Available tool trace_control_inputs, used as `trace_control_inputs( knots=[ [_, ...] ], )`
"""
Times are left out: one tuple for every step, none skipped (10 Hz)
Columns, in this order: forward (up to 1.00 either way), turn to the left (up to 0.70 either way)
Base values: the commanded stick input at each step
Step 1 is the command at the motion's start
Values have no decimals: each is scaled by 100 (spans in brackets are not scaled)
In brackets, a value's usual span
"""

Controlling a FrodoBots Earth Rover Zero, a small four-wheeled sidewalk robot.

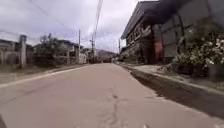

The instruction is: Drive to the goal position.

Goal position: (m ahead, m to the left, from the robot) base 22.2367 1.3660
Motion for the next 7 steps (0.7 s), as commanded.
trace_control_inputs(
  knots=[
    [100,0],
    [100,0],
    [100,0],
    [100,0],
    [100,0],
    [100,0],
    [100,0]
  ],
)
